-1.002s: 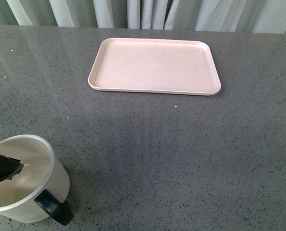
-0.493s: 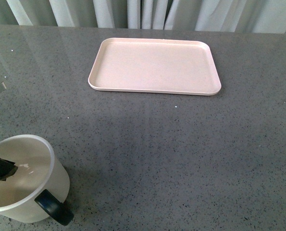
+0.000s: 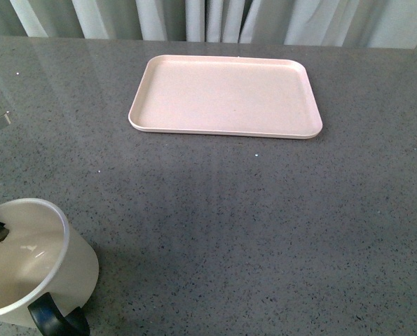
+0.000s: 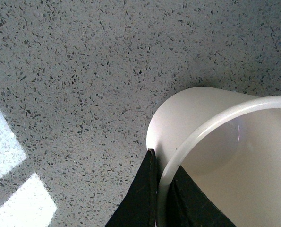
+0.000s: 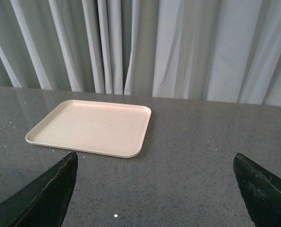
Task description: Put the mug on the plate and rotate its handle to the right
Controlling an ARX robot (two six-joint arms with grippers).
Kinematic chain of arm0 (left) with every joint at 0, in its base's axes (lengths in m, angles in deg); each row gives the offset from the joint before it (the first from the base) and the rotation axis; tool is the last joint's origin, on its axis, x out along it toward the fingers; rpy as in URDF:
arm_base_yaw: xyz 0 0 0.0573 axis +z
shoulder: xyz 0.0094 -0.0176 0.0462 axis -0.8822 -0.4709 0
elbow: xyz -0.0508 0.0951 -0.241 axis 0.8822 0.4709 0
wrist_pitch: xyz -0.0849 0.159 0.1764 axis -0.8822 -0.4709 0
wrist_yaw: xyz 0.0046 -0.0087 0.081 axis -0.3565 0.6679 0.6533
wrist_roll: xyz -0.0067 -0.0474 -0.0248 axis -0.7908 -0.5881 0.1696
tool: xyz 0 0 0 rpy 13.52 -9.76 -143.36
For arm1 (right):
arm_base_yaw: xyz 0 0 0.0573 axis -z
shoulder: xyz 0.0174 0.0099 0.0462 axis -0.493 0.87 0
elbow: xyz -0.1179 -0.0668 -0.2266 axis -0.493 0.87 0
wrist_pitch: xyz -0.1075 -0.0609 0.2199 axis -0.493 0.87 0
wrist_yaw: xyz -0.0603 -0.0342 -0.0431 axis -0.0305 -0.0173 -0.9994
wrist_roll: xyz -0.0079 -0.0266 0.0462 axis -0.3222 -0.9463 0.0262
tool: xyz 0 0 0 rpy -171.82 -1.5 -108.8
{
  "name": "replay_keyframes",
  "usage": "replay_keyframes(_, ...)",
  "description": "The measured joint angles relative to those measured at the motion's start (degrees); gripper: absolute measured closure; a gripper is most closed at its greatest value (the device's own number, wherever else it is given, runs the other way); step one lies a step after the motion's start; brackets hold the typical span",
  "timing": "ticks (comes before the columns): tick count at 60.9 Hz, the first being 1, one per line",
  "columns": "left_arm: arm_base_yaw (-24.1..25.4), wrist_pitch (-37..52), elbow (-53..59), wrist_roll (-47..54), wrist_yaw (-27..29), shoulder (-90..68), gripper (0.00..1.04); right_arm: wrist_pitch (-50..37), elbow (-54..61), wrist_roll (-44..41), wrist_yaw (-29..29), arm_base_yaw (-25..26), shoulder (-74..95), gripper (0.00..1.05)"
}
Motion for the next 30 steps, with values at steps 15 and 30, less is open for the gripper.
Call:
replay_keyframes(15,-2.45,-3.83,-5.11,-3.54,0.26,2.54,1.03,0.00,0.00,0.00,0.00,0.00,0.00,0.09)
replay_keyframes(30,-7.85,-3.63,-20.76,-7.08,0.72,-7.91,1.03,0.00,0.00,0.00,0.00,0.00,0.00,0.09)
